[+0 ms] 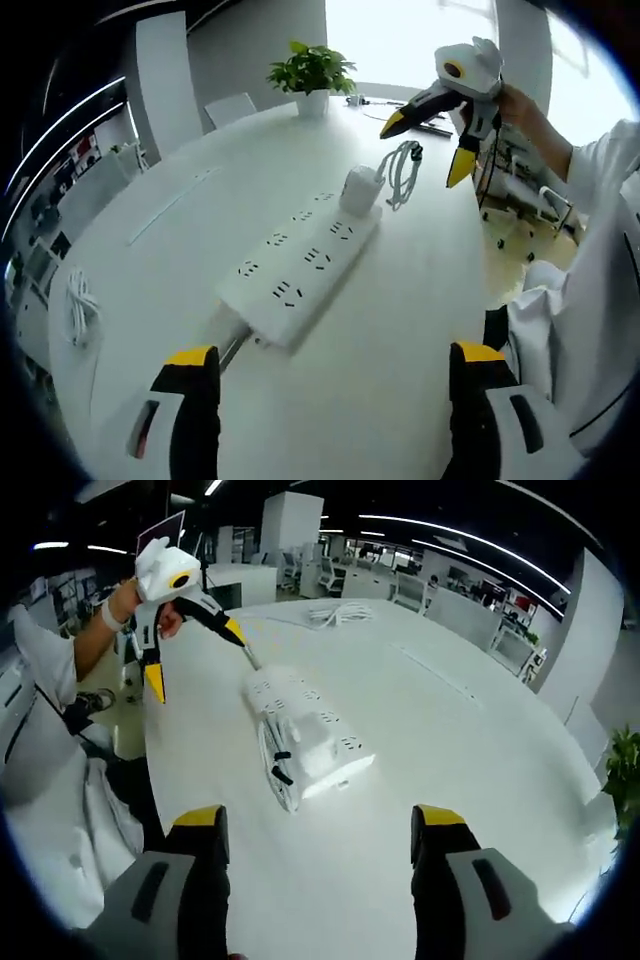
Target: Straighten the power strip on the desk, plug the charger into it
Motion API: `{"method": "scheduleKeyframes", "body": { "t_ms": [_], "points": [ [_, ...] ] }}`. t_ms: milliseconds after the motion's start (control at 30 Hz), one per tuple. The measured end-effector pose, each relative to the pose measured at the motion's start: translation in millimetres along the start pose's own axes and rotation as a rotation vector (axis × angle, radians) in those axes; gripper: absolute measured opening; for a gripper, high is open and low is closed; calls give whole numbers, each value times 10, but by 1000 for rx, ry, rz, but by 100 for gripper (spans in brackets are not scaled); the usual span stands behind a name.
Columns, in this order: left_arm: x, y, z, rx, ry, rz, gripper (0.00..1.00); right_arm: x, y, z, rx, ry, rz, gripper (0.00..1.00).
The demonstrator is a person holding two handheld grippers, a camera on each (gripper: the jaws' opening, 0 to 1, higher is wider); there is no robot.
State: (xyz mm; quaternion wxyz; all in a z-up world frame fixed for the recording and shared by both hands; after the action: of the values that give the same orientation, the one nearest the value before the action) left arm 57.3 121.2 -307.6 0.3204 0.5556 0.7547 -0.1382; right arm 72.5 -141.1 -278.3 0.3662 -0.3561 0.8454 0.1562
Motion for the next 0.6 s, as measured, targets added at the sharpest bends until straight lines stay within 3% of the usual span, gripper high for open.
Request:
{"method": "scheduleKeyframes", "body": {
  "t_ms": [467,600],
  "points": [
    [81,-103,-131,-25,16,2,95,132,-59,-144,67,9,-13,68],
    [154,-142,-172,-27,49,12,92,156,-58,-193,76,8,-1,68]
  ]
}}
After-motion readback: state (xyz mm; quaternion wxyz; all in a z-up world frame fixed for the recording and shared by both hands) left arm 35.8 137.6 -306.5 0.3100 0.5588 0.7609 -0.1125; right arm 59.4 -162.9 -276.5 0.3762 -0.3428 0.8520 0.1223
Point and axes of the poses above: the point that each gripper's makers call its tool centre point, and the gripper's own axes: z roughly forward along the fingers, y roughly to its left, x roughly out of its underside, the point moved 3 cm from there along -z, roughly backward along the fingers, and after that the axes turned 13 degrees about z, right-handed, at the moved point
